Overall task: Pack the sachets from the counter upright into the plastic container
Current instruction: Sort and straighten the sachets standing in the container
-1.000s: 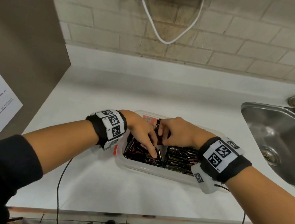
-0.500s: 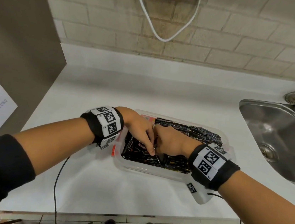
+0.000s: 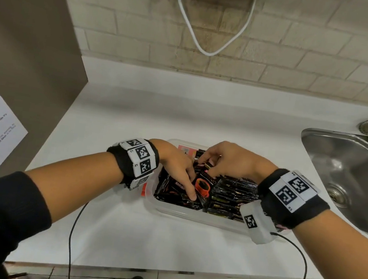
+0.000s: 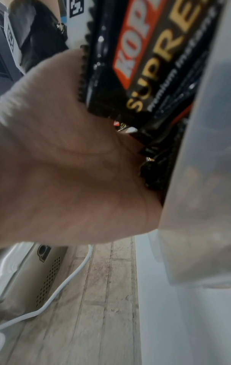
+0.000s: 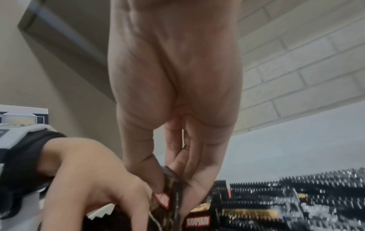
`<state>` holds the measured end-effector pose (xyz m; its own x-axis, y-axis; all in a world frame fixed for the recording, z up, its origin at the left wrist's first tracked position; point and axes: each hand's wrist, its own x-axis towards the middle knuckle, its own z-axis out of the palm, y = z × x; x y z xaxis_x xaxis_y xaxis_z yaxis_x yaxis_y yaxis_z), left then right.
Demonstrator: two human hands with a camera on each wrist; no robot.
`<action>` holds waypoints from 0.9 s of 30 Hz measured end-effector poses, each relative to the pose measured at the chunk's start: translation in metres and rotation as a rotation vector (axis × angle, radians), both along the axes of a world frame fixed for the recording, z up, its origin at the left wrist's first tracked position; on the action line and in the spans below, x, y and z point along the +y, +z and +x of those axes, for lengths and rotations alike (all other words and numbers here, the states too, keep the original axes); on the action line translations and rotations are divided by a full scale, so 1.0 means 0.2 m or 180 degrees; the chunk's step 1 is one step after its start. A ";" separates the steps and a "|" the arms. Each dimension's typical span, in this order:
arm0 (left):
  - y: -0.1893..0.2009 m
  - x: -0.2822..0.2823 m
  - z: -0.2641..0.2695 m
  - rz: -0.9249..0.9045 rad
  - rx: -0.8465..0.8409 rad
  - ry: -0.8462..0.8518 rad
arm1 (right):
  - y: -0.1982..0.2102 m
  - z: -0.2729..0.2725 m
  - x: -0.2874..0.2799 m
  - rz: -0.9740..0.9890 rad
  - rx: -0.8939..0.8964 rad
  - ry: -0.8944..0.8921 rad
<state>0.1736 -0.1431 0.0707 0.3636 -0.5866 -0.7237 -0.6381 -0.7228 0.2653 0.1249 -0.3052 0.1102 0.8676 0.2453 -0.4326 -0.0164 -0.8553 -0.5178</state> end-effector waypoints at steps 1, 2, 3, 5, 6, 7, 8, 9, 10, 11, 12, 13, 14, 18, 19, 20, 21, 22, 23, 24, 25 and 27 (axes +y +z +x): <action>0.00 0.00 0.00 0.0011 -0.0020 -0.0012 | 0.01 0.01 -0.01 0.0009 -0.0049 -0.0030; 0.00 0.00 0.00 0.0022 -0.0031 -0.0015 | 0.02 0.02 -0.02 0.0004 -0.0115 -0.0061; 0.00 0.00 0.00 0.0019 -0.0035 -0.0007 | 0.03 0.03 -0.02 -0.0017 -0.0197 -0.0096; 0.00 0.00 0.01 -0.0013 -0.0015 0.0049 | 0.04 0.05 -0.03 -0.0066 -0.0399 -0.0164; -0.01 0.00 0.01 -0.0042 0.0007 0.0077 | 0.04 0.05 -0.03 -0.0078 -0.0515 -0.0193; -0.01 0.01 0.01 -0.0064 0.0035 0.0099 | 0.05 0.06 -0.03 -0.0067 -0.0631 -0.0227; -0.01 0.01 0.01 -0.0085 0.0067 0.0121 | 0.05 0.06 -0.03 -0.0034 -0.0739 -0.0268; -0.01 0.01 0.01 -0.0104 0.0094 0.0139 | 0.06 0.07 -0.04 0.0016 -0.0833 -0.0313; -0.01 0.01 0.01 -0.0111 0.0107 0.0153 | 0.06 0.07 -0.04 0.0077 -0.0913 -0.0364; -0.01 0.01 0.01 -0.0110 0.0113 0.0161 | 0.06 0.08 -0.05 0.0137 -0.0979 -0.0413; -0.01 0.01 0.00 -0.0103 0.0120 0.0160 | 0.06 0.08 -0.05 0.0181 -0.1035 -0.0448; -0.01 0.00 0.00 -0.0095 0.0126 0.0152 | 0.06 0.09 -0.06 0.0204 -0.1077 -0.0456; -0.01 0.00 0.00 -0.0084 0.0128 0.0143 | 0.06 0.09 -0.05 0.0210 -0.1094 -0.0434; -0.01 0.00 0.00 -0.0012 0.0142 0.0161 | 0.02 0.10 -0.02 0.0150 -0.0972 -0.0195; -0.01 0.00 0.00 0.0004 0.0144 0.0183 | 0.00 0.10 -0.01 0.0126 -0.0917 -0.0157; 0.00 0.00 0.00 0.0012 0.0141 0.0189 | -0.02 0.10 0.01 0.0078 -0.0872 -0.0124; 0.00 0.00 0.00 0.0017 0.0133 0.0188 | -0.04 0.10 0.02 -0.0007 -0.0849 -0.0078; 0.00 0.00 -0.01 0.0023 0.0124 0.0186 | -0.06 0.10 0.03 -0.0121 -0.0852 -0.0011; 0.00 0.00 -0.01 0.0033 0.0121 0.0186 | -0.07 0.10 0.04 -0.0242 -0.0876 0.0069; 0.00 0.00 -0.01 0.0038 0.0125 0.0187 | -0.09 0.10 0.05 -0.0362 -0.0907 0.0151; 0.01 0.00 -0.01 0.0040 0.0128 0.0194 | -0.11 0.10 0.06 -0.0476 -0.0938 0.0229; 0.01 0.00 -0.02 0.0031 0.0127 0.0216 | -0.13 0.09 0.08 -0.0719 -0.0993 0.0366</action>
<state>0.1703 -0.1433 0.0721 0.3728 -0.5544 -0.7441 -0.5766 -0.7667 0.2823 0.1431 -0.2901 0.0849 0.9382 0.2774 -0.2069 0.2144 -0.9353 -0.2816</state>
